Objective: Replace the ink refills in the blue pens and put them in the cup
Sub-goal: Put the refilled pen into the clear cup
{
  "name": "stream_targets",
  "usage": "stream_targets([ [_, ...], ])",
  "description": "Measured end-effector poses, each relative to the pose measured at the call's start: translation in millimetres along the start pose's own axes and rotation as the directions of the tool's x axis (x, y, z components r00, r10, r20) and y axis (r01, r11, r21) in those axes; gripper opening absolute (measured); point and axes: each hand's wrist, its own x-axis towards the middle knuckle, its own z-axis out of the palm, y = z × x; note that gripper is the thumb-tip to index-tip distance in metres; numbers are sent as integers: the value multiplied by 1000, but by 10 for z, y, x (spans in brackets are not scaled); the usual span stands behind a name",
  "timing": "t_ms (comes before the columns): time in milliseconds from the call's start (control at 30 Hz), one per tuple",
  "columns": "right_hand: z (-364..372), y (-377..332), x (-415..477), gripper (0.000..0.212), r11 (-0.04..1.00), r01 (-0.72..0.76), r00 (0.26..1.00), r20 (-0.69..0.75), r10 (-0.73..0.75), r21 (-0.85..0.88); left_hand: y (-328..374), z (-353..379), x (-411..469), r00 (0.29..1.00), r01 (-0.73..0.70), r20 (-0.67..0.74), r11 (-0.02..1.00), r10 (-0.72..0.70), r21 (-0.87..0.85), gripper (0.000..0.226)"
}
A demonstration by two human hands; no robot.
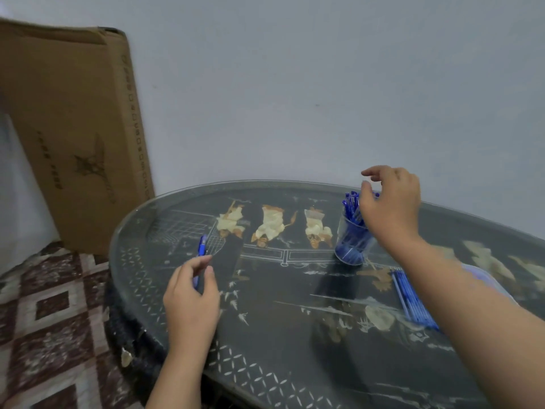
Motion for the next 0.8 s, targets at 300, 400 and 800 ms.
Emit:
stream_targets([
  [300,487,-1025,-932,18,974,44,894,426,-137,221,-392,-216,242,998,-47,62,811,14,583,30],
  [400,726,-1279,-1179,26,971,-43,793,599,-109,234,-463,-206,233,997,-74,67,789,42,611,26],
  [800,1352,-1679,-1421,28,989,-111,656,755,1,95,-658,-143,240,986,-132,-2,787,166,603,19],
])
